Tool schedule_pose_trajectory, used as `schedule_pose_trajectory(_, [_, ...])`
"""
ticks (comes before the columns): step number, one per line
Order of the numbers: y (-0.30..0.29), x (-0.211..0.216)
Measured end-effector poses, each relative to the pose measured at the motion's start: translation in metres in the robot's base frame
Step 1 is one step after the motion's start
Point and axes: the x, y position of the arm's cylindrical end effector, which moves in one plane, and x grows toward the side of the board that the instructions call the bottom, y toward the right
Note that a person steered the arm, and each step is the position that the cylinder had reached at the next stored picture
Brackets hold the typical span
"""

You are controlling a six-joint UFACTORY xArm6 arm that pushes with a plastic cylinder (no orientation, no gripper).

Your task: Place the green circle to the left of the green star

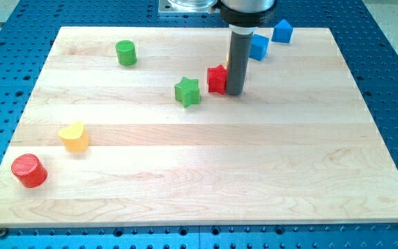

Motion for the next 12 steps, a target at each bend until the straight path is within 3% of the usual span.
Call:
schedule_pose_trajectory(1, [-0.004,0.003])
schedule_pose_trajectory(2, [-0.013,0.076])
schedule_pose_trajectory(3, [-0.129,0.082])
schedule_pose_trajectory(4, [-0.205,0.046])
schedule_pose_trajectory(6, [-0.282,-0.101])
schedule_pose_trajectory(7, [-0.193,-0.124])
schedule_pose_trajectory(8, [-0.159,-0.100])
schedule_pose_trajectory(9, [-0.159,-0.027])
schedule_pose_trajectory(10, [-0.139,-0.029])
schedule_pose_trajectory(11, [-0.124,-0.059])
schedule_pose_trajectory(12, [-0.097,-0.006])
